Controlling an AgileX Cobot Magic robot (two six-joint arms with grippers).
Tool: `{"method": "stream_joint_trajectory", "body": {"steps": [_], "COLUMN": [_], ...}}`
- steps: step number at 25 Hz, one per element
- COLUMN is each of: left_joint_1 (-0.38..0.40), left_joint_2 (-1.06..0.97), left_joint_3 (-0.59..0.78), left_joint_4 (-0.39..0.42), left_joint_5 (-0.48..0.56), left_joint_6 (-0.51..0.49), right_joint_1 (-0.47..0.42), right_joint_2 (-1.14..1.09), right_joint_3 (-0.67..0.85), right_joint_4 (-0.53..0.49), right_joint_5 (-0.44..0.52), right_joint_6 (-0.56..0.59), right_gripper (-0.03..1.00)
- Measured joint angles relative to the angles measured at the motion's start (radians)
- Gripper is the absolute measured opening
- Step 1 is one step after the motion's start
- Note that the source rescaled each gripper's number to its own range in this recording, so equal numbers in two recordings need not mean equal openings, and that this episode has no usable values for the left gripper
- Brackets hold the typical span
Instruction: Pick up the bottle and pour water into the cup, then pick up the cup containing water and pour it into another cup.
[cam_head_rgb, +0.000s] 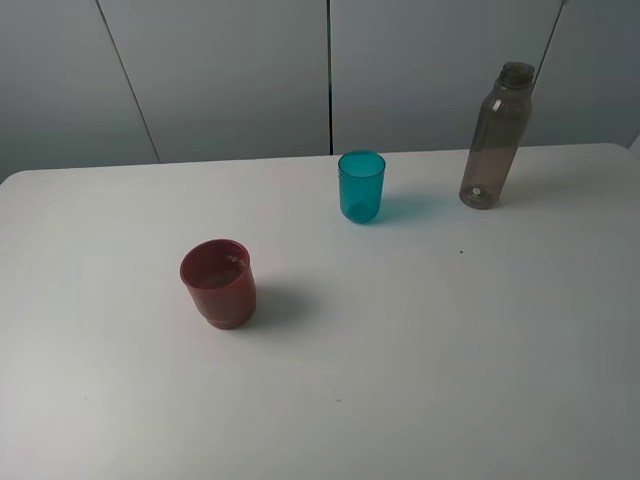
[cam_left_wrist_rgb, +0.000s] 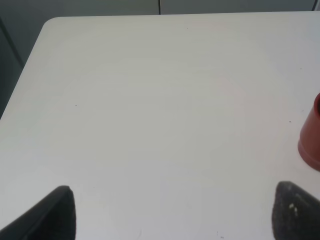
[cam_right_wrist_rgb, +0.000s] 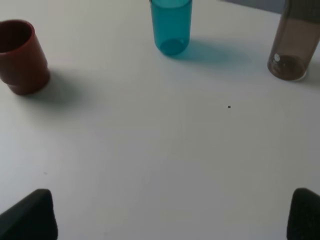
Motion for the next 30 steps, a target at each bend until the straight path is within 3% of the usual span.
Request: {"method": "stream_joint_trajectory", "body": {"steps": [5,14,20,30], "left_joint_1": [0.0,0.0,0.0,0.0], "left_joint_2": [0.0,0.0,0.0,0.0], "left_joint_3": [0.0,0.0,0.0,0.0], "left_joint_4": [0.0,0.0,0.0,0.0], "left_joint_5": [0.0,0.0,0.0,0.0], "left_joint_6": [0.0,0.0,0.0,0.0], "right_joint_1": [-0.035,-0.274,-0.37,-0.4], "right_joint_2": [-0.044,-0.046,-0.046,-0.046], "right_joint_3": [0.0,0.0,0.0,0.0], "right_joint_4": [-0.043,-0.048,-0.049,-0.049], "right_joint_5": [0.0,0.0,0.0,0.0], "right_joint_6": [0.052,0.063,0.063,0.061], "right_gripper": [0.97,0.97,0.97,0.97]}}
